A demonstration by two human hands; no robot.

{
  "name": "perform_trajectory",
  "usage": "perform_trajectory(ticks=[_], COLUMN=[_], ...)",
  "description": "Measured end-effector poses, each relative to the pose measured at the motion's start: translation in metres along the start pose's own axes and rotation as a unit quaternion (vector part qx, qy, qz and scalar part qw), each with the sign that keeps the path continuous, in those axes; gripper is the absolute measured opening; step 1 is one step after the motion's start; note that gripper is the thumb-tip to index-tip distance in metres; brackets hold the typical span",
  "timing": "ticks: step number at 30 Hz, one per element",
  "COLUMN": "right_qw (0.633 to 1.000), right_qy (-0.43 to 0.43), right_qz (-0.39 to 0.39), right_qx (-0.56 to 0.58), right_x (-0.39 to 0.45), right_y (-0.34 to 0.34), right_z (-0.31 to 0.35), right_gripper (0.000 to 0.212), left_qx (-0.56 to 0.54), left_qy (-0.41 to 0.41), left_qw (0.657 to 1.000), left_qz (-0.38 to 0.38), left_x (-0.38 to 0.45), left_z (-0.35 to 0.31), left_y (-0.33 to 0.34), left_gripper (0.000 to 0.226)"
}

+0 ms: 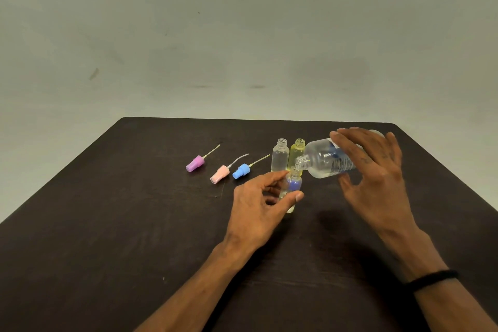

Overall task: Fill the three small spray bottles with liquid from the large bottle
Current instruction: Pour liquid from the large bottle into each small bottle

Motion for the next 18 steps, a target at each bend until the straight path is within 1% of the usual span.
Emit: perform_trajectory(ticks=[18], right_qw=[1.000], right_qy=[0.003], right_qz=[0.005], right_qx=[-0.003], right_x=[0.0000], right_y=[-0.0018], right_z=[0.0017], right_gripper=[0.093], left_qx=[0.010], left_qy=[0.003], left_qw=[1.000], left_qz=[0.013], left_x=[0.0000], left_z=[-0.0002], left_y=[0.0003], left_gripper=[0.058])
Point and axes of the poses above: each hand's wrist, its own x-axis towards the middle knuckle, its own y-axis out of the palm, z = x × y, the point moved 8 cm from there along x, towards the middle knuckle, and after that the axes turned 2 degrees about -z, right-handed, at the moved point
